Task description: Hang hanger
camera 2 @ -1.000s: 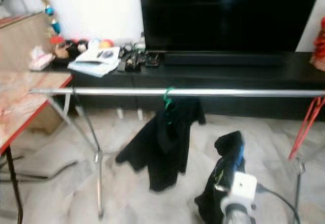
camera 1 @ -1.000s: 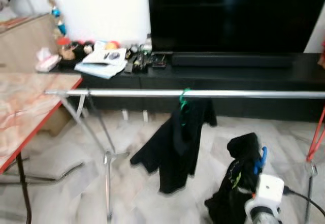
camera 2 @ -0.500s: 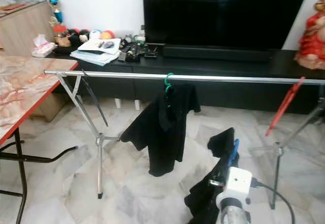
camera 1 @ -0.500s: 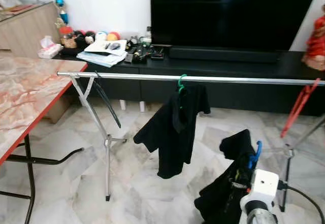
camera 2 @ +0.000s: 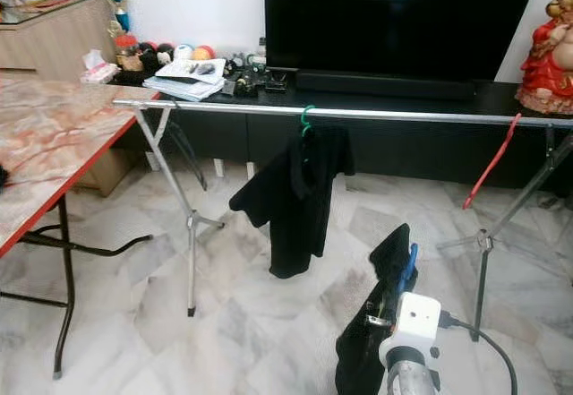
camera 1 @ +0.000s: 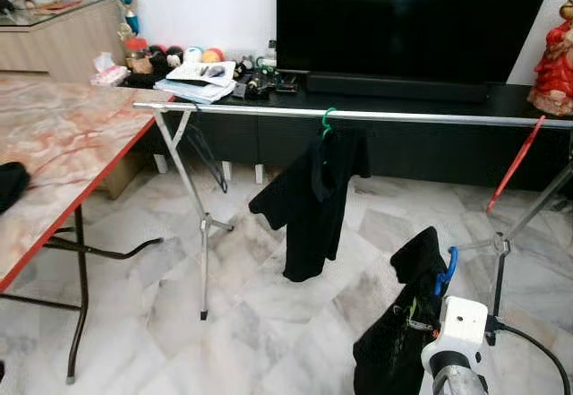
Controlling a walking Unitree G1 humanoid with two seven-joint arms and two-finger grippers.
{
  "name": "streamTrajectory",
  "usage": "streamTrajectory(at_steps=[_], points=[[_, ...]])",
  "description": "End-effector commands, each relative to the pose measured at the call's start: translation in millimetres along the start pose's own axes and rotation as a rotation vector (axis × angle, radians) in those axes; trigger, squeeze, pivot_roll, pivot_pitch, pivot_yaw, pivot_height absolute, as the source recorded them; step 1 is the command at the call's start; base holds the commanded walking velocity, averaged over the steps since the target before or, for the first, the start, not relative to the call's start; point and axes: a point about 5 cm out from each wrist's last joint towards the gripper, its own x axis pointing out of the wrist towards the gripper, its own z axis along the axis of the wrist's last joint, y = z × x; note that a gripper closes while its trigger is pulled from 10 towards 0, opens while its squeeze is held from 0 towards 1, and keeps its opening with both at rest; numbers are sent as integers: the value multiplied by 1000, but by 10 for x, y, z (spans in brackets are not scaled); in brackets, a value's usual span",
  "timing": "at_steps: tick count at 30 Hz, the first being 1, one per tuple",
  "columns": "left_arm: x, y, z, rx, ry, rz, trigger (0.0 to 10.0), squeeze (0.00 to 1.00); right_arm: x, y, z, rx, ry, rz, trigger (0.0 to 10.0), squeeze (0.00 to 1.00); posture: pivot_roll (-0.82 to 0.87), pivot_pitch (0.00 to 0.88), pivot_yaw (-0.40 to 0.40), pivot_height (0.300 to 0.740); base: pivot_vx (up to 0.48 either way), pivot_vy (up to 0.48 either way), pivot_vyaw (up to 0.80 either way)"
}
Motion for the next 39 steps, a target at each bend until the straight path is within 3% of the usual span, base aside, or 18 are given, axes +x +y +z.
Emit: streamTrajectory(at_steps=[1, 11, 25, 27, 33, 39], points=[[-13, 24, -58, -6, 22, 7, 10000, 0, 20, -24, 72, -9, -26, -10, 10000, 0, 64, 21, 8, 740, -300, 0, 0], [-14, 27, -62, -3, 25, 8, 10000, 0, 31, 4, 12, -32, 19, 10, 10000, 0, 67, 24, 6, 740, -302, 0, 0], [-8, 55, 1, 31, -5, 15, 10000, 0, 87, -31, -67, -123, 116, 48, 10000, 0, 63, 24, 7, 740, 0, 0, 0], [1, 104, 120, 85, -56, 20, 10000, 0, 141, -59, -66, -212, 143, 86, 10000, 0, 63, 28, 8, 740, 0, 0, 0], [7, 210, 397, 159, -172, 43, 10000, 0, 267, -117, -10, -318, 188, 171, 10000, 0, 79, 27, 2, 740, 0, 0, 0], [-62, 277, 1188, 410, -462, -2, 10000, 0, 391, 32, 222, -520, 185, 538, 10000, 0, 79, 20, 5, 740, 0, 0, 0]])
